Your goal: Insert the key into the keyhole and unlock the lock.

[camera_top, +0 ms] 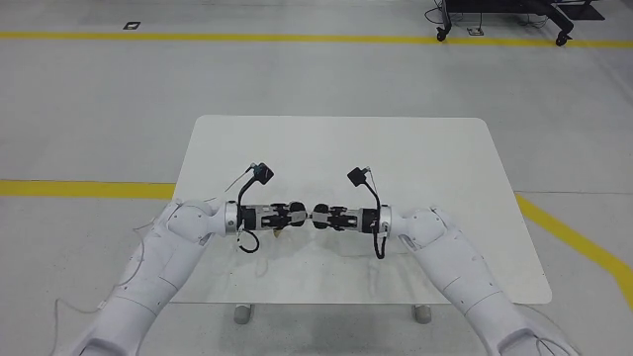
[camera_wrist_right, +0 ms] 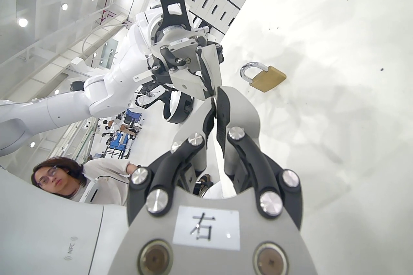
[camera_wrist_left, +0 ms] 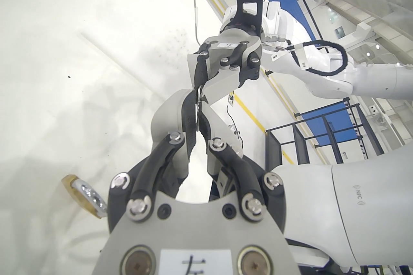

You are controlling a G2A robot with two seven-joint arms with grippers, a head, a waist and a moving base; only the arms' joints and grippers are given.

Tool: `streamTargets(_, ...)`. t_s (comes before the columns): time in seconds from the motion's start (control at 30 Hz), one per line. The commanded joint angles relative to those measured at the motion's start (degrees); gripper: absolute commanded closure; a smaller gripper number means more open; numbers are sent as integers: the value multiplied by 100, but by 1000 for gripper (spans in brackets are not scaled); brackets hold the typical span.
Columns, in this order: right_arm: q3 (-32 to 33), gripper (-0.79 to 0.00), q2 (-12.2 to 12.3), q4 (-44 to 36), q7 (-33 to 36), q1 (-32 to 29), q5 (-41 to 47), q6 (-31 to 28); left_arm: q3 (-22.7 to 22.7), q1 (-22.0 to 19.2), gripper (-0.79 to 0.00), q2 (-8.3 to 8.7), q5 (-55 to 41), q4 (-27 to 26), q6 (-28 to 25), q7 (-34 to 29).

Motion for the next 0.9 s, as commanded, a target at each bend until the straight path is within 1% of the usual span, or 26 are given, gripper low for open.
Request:
streamTargets(0.0,-21,0,6,6,-1,4,4,2,-3,-23,-785,1,-54,51,98,47)
streamTargets(0.1,11,0,28,16,-63,-3,20,-59,-7,-27,-785,1,-60,60,111,62)
streamTargets(0.2,211,0,93,32,-189,-55,83,-217,-7,-27,-785,1,-60,60,111,62)
streamTargets(0.3,571,0,208,-19,-292,-213,211,-483,-7,-27,-785,1,-60,60,111,62)
streamTargets(0.43,1209,0,399,-130,-431,-548,431,-837,-7,-27,-785,1,-60,60,111,62)
streamTargets(0.5,1511,0,475,-190,-534,-742,741,-1052,-7,-27,-785,1,-60,60,111,62)
streamTargets(0.8,1548,0,484,-199,-546,-774,822,-1092,-7,-27,-785,1,-60,60,111,62)
streamTargets(0.83,1548,0,484,-199,-546,-774,822,-1092,-9,-27,-785,2,-33,22,116,91)
streamTargets(0.87,1548,0,484,-199,-546,-774,822,-1092,-53,-46,-785,20,231,-171,150,197)
